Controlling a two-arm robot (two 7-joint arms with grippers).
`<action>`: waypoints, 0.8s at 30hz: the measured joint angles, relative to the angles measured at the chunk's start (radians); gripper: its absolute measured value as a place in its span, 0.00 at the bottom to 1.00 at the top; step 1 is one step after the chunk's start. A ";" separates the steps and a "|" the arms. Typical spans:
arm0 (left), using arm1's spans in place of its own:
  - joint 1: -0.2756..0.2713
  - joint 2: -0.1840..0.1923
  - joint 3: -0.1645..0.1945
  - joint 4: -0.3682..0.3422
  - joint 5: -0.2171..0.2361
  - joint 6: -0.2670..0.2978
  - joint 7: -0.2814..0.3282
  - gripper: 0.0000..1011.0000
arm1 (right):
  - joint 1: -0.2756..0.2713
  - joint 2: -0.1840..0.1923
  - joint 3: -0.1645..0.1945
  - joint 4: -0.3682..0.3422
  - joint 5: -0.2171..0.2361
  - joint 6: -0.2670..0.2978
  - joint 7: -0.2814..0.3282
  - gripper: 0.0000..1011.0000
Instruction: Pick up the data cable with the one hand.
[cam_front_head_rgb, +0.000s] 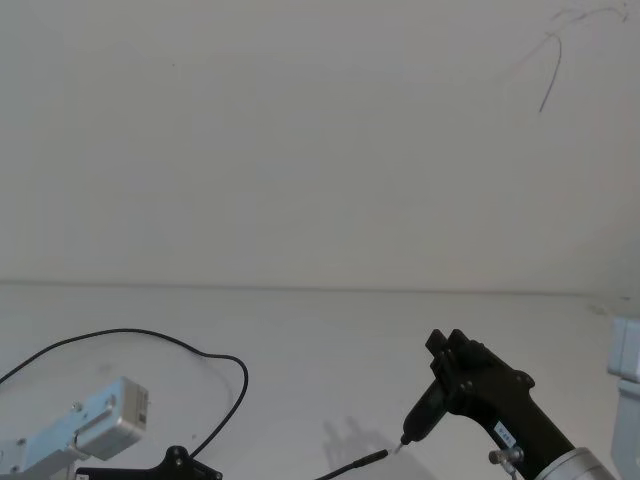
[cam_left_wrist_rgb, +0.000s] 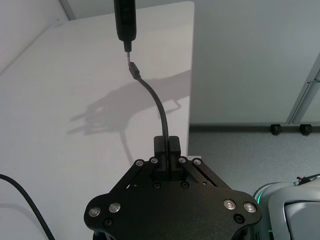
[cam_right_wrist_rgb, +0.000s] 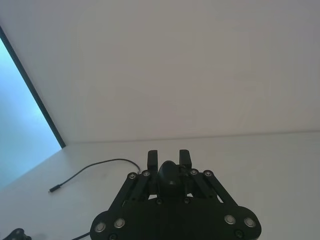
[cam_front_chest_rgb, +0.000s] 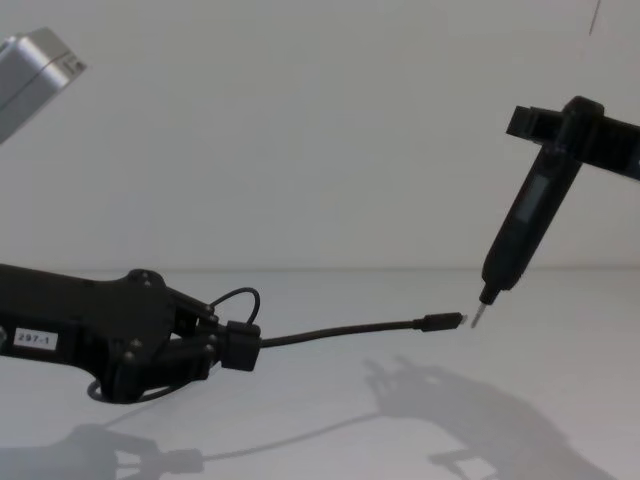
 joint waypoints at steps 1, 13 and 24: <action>0.000 0.000 0.000 0.000 0.000 0.000 0.000 0.04 | 0.000 -0.001 0.001 -0.001 0.003 0.001 0.000 0.25; 0.000 0.000 0.000 0.000 0.000 0.000 0.000 0.04 | 0.002 -0.005 0.002 -0.005 0.050 0.025 0.001 0.25; 0.000 0.000 0.000 0.000 0.000 0.000 0.000 0.04 | 0.008 -0.004 0.000 -0.001 0.075 0.032 -0.001 0.25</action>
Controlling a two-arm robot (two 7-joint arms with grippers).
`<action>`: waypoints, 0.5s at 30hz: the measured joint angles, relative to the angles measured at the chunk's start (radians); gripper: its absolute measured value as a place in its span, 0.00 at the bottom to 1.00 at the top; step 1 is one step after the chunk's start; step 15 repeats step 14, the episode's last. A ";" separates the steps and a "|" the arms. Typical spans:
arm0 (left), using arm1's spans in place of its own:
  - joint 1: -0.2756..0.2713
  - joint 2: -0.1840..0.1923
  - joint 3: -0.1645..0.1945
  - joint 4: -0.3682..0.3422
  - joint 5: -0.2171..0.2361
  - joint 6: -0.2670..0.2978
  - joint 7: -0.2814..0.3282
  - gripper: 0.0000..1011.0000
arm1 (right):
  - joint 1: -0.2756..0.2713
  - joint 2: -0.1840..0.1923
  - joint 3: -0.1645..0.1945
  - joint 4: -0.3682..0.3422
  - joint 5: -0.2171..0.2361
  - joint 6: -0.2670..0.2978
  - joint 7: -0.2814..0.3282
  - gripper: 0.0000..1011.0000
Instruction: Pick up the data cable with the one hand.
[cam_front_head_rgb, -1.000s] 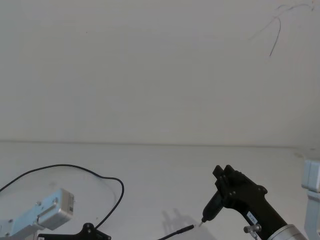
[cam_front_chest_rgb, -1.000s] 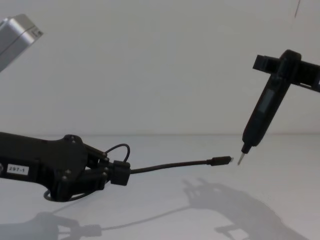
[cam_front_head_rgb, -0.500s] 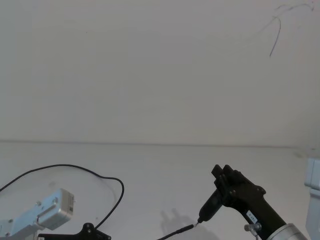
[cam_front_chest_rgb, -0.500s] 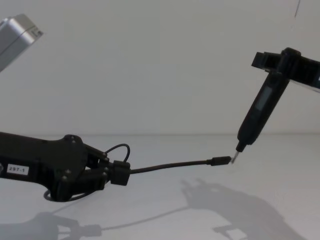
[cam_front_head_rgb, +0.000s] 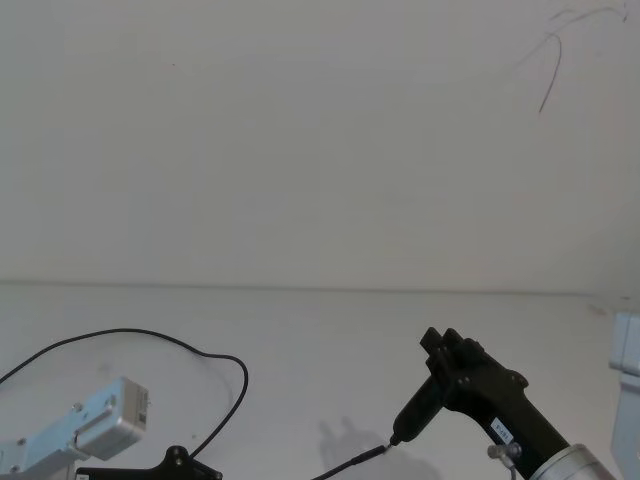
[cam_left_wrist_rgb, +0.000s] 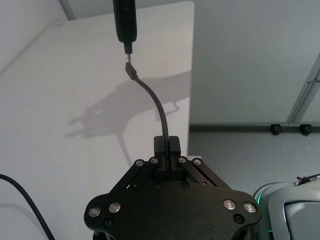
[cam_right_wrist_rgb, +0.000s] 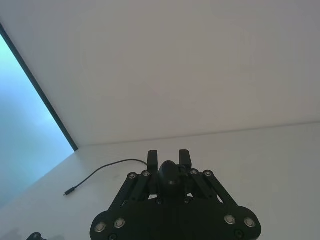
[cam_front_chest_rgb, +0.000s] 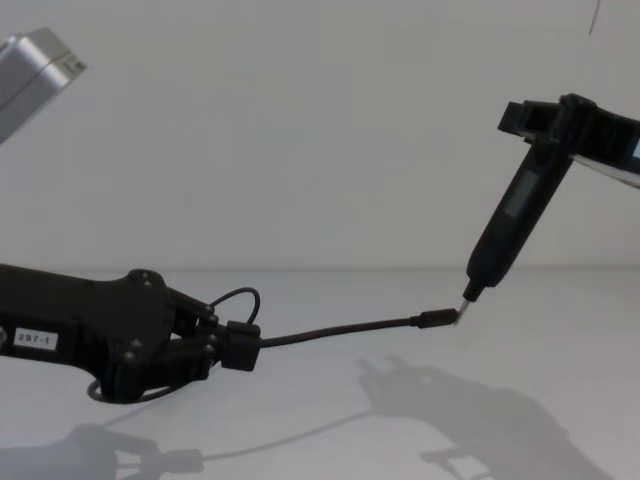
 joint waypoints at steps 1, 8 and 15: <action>0.000 0.000 0.000 0.000 0.000 0.000 0.000 0.04 | 0.001 0.000 0.000 0.001 0.003 0.000 -0.001 0.25; 0.000 0.000 0.000 0.000 0.000 0.000 0.000 0.04 | 0.004 0.001 0.002 0.004 0.012 0.000 -0.005 0.25; 0.000 0.000 0.000 0.000 0.000 0.000 0.000 0.04 | 0.005 0.001 0.003 0.005 0.017 0.000 -0.008 0.25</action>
